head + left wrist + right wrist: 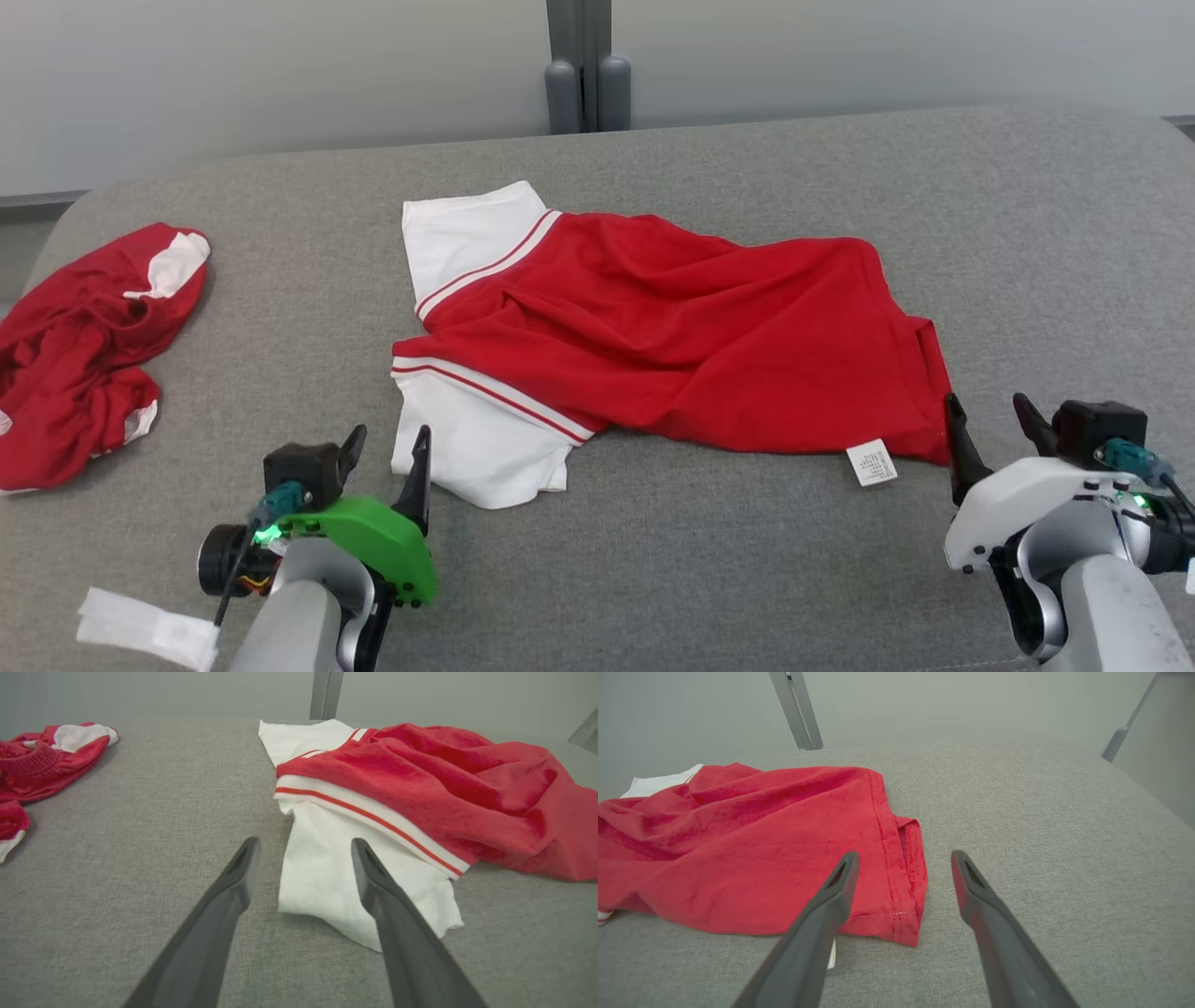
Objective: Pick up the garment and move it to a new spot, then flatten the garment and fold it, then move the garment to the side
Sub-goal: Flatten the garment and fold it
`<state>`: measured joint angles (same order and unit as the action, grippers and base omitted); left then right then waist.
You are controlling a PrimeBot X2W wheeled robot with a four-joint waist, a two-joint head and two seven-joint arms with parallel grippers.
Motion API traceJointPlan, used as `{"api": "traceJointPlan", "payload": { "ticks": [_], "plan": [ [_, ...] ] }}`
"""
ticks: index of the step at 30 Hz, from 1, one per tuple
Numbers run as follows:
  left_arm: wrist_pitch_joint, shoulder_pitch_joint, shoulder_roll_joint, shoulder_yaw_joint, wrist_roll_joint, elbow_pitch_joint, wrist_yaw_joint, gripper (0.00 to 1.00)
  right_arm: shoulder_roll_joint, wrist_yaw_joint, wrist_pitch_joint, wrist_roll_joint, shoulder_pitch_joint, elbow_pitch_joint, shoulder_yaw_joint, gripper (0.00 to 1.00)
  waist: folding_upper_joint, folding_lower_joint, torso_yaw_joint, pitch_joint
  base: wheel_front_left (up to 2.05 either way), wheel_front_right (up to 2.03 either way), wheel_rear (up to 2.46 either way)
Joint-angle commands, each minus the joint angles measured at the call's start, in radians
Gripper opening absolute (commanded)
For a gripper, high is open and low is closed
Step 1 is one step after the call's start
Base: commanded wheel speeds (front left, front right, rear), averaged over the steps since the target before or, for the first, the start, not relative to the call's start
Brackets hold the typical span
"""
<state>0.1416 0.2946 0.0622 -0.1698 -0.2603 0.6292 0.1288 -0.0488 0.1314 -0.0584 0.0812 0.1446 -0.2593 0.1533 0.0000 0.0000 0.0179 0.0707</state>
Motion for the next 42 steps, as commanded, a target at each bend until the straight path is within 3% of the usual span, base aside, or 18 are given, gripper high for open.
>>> {"api": "traceJointPlan", "payload": {
  "ticks": [1, 6, 23, 24, 25, 42],
  "plan": [
    [-0.026, 0.037, 0.004, 0.004, -0.01, 0.035, -0.01, 1.0, -0.002, -0.001, -0.04, 0.015, 0.024, -0.015, -0.003, 1.0, 0.0, 0.0, -0.006, 0.021, 0.0, 0.0, 0.0],
    [-0.137, 0.124, -0.004, 0.009, -0.041, 0.143, -0.045, 1.0, -0.002, -0.001, -0.146, 0.024, 0.073, -0.046, -0.029, 1.0, 0.0, 0.0, -0.017, 0.046, 0.0, 0.0, 0.0],
    [-0.245, 0.189, -0.011, -0.074, -0.191, 0.193, -0.027, 1.0, -0.003, -0.001, -0.176, 0.037, 0.059, -0.005, -0.038, 1.0, 0.0, 0.0, -0.028, 0.073, 0.0, 0.0, 0.0],
    [-0.248, 0.19, -0.01, -0.079, -0.193, 0.193, -0.029, 0.43, -0.003, -0.001, -0.177, 0.039, 0.055, 0.001, -0.039, 1.0, 0.0, 0.0, -0.029, 0.074, 0.0, 0.0, 0.0],
    [-0.25, 0.193, -0.01, -0.085, -0.189, 0.193, -0.034, 0.0, -0.003, -0.001, -0.181, 0.04, 0.05, 0.007, -0.04, 1.0, 0.0, 0.0, -0.03, 0.076, 0.0, 0.0, 0.0],
    [-0.147, 0.037, -0.01, -0.12, -0.194, 0.037, -0.117, 0.0, -0.003, -0.001, -0.262, 0.074, -0.118, 0.211, -0.002, 1.0, 0.0, 0.0, -0.016, 0.097, 0.0, 0.0, 0.0]
  ]
}}
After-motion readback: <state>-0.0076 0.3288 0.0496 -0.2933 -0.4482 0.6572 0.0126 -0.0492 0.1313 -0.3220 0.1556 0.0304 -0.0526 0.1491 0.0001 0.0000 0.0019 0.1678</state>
